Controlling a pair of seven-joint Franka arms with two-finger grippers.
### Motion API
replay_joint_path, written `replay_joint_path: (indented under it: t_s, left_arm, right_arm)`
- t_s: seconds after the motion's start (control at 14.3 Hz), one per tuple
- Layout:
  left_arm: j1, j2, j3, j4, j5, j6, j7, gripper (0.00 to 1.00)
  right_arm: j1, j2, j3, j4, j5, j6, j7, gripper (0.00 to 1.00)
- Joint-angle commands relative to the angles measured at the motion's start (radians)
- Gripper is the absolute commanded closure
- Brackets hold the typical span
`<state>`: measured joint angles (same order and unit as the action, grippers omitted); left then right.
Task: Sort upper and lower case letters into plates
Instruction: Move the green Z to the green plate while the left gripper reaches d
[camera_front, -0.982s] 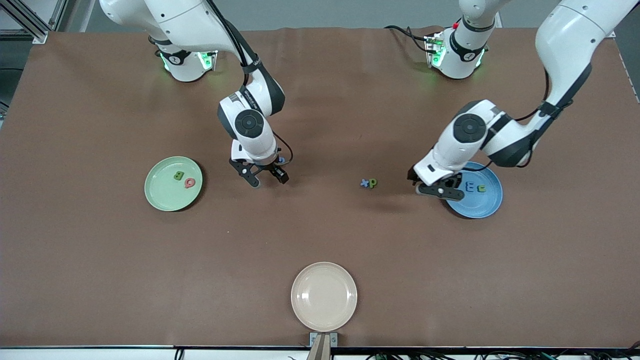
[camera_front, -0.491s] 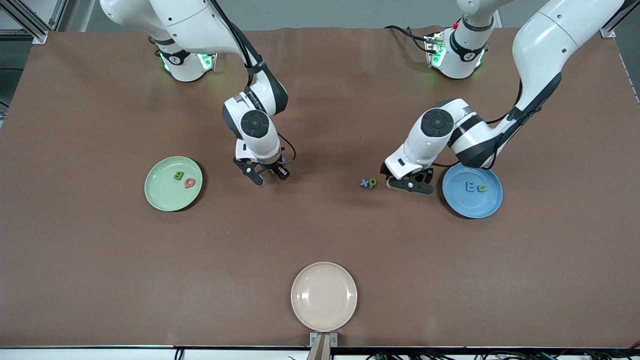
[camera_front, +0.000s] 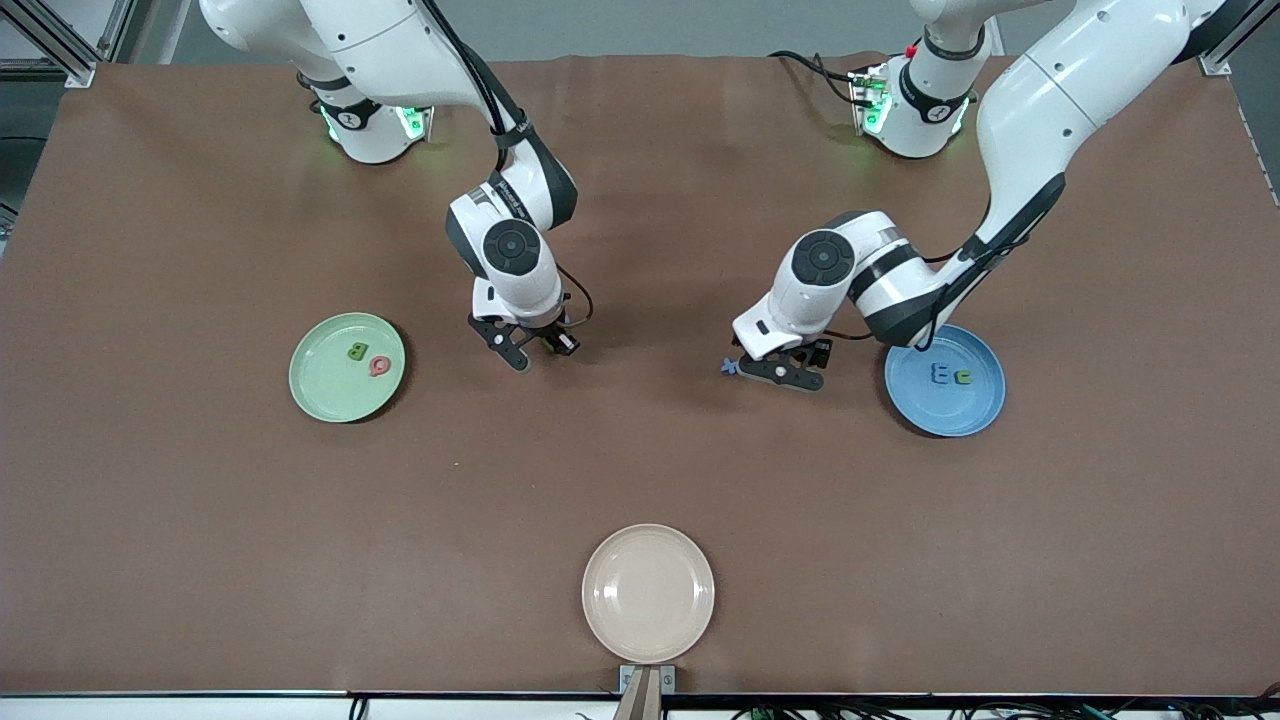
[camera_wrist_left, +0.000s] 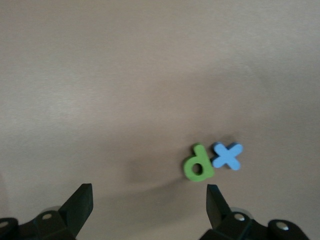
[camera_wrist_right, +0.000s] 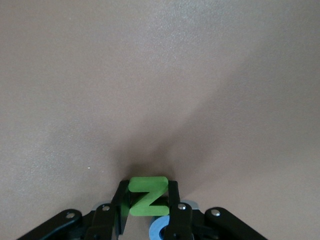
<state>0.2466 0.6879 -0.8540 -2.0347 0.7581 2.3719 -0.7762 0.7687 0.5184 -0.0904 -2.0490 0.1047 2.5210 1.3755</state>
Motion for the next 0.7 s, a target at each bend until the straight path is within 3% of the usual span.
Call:
replay_joint_path:
  t_s: [0.0,0.35,0.63]
  left_arm:
    - [-0.027,0.019,0.006,0.024,0.003,-0.002,-0.012,0.0]
    - [-0.044,0.053,0.013,0.042,0.014,0.0,-0.011,0.0]
    - [-0.063,0.061,0.042,0.047,0.017,0.003,-0.011,0.02]
  right_arm:
    - [0.003,-0.009,-0.015,-0.017,0.0,-0.007,0.001,0.99]
    - [-0.051,-0.13,-0.101,-0.02,-0.002,-0.194,-0.24,1.0]
    - [-0.167,-0.247,-0.176,-0.118,-0.002,-0.217,-0.592,1.0]
